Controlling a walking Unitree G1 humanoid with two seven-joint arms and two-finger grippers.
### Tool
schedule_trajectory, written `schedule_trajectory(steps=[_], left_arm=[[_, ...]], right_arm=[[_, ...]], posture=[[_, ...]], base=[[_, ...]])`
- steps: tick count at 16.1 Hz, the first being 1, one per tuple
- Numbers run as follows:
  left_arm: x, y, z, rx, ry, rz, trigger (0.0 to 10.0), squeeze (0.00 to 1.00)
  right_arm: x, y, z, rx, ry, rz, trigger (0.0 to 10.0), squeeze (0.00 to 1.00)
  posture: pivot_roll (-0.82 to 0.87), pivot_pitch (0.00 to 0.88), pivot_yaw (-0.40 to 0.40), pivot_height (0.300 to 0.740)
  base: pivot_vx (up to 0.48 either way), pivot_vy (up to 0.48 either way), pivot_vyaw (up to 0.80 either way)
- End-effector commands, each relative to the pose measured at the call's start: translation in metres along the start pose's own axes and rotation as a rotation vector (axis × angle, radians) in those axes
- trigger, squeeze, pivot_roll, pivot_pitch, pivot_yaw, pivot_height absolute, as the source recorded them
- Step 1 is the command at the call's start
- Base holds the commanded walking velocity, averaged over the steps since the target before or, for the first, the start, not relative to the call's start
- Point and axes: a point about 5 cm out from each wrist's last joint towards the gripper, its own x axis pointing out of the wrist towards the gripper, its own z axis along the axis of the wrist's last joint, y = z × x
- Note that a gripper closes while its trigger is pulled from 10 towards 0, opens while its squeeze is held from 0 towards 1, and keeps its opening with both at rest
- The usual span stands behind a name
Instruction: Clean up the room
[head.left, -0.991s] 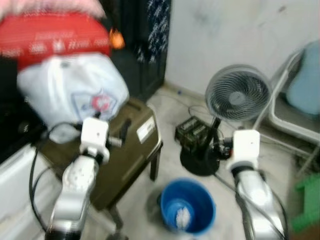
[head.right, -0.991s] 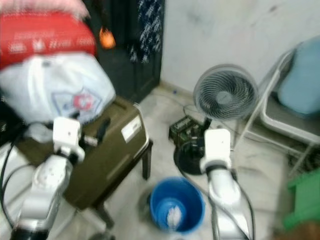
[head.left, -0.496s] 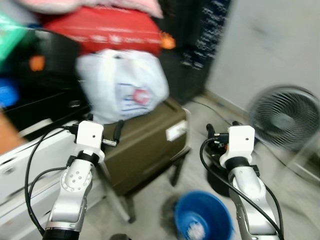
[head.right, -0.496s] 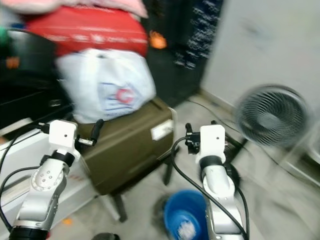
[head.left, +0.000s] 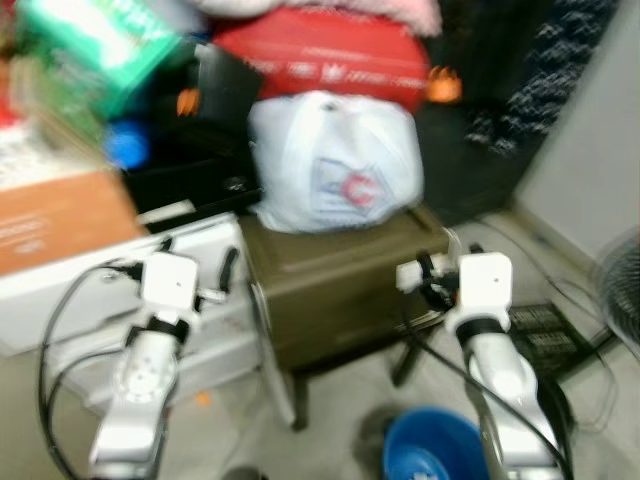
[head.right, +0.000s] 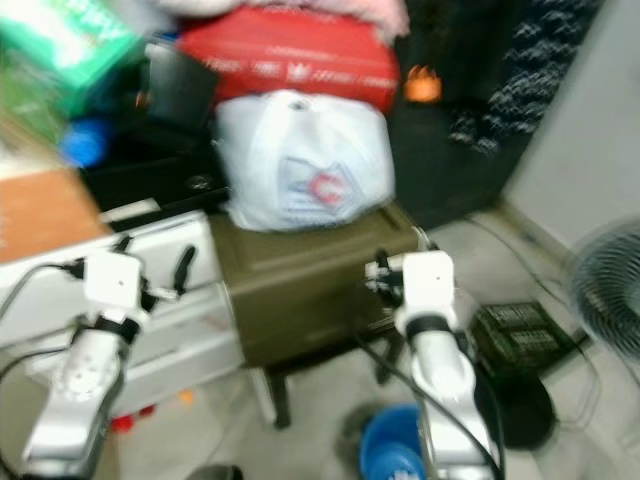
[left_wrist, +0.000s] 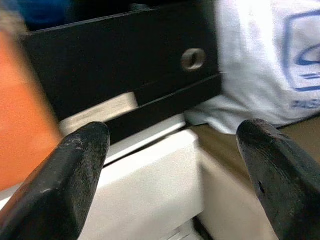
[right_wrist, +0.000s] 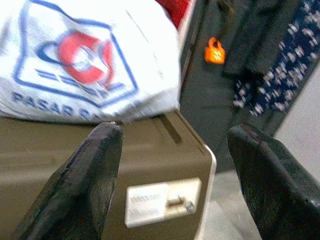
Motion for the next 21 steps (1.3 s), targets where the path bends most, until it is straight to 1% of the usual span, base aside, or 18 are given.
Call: schedule_trajectory(steps=[1,3,4,6,9,11,12,13,15,17,19,21], left_arm=[[-0.001,0.004,0.002,0.020,0.005,0.014,10.0,0.00],[0.001,-0.001,0.002,0.017,0.005,-0.011,10.0,0.00],[0.006,-0.004,0.004,0.019,0.000,-0.035,10.0,0.00],[0.011,-0.003,0.006,0.021,-0.007,-0.040,10.0,0.00],[0.011,0.000,0.008,0.028,-0.010,-0.035,10.0,0.00],[0.004,0.003,0.007,0.030,0.005,-0.028,10.0,0.00],[0.004,0.003,0.007,0.029,0.007,-0.030,10.0,0.00],[-0.003,0.005,0.006,0.032,0.018,-0.028,10.0,0.00],[-0.016,0.010,0.001,0.031,0.049,-0.022,10.0,0.00],[-0.029,0.014,-0.003,0.035,0.081,-0.016,10.0,0.00],[-0.035,0.014,-0.003,0.040,0.093,-0.021,10.0,0.00],[-0.036,0.016,-0.002,0.040,0.099,-0.021,10.0,0.00]], right_arm=[[0.003,0.003,0.004,0.008,-0.022,-0.008,10.0,0.00],[0.003,0.002,0.004,0.020,-0.025,-0.028,10.0,0.00],[0.002,0.002,0.003,0.030,-0.029,-0.049,10.0,0.00],[0.002,0.002,0.003,0.036,-0.032,-0.052,10.0,0.00],[0.003,0.003,0.003,0.039,-0.033,-0.045,10.0,0.00],[0.003,0.002,0.005,0.028,-0.032,-0.038,10.0,0.00],[0.003,0.001,0.005,0.027,-0.032,-0.038,10.0,0.00],[0.000,-0.002,0.004,0.026,-0.018,-0.044,10.0,0.00],[-0.013,-0.012,0.003,0.024,0.008,-0.054,10.0,0.00],[-0.034,-0.020,-0.004,-0.016,0.049,-0.044,10.0,0.00],[-0.047,-0.029,-0.013,-0.037,0.105,-0.064,10.0,0.00],[-0.049,-0.033,-0.014,-0.023,0.126,-0.087,10.0,0.00]], posture=[[-0.07,0.000,-0.023,0.740],[-0.08,0.000,-0.007,0.740],[-0.10,0.000,0.014,0.740],[-0.10,0.000,0.017,0.740],[-0.09,0.000,0.004,0.740],[-0.08,0.000,-0.015,0.740],[-0.08,0.000,-0.015,0.740],[-0.07,0.000,-0.026,0.740],[-0.06,0.000,-0.034,0.740],[-0.07,0.000,-0.036,0.740],[-0.07,0.000,-0.038,0.740],[-0.07,0.000,-0.037,0.740]], base=[[0.000,0.000,0.80],[0.000,0.000,0.80],[0.000,0.000,0.80],[0.000,0.000,0.80],[0.000,0.000,0.80],[0.000,0.000,0.80],[0.000,0.000,0.80],[0.000,0.000,0.80],[0.000,0.000,0.73],[0.000,0.000,0.80],[0.000,0.000,0.80],[0.000,0.000,0.80]])
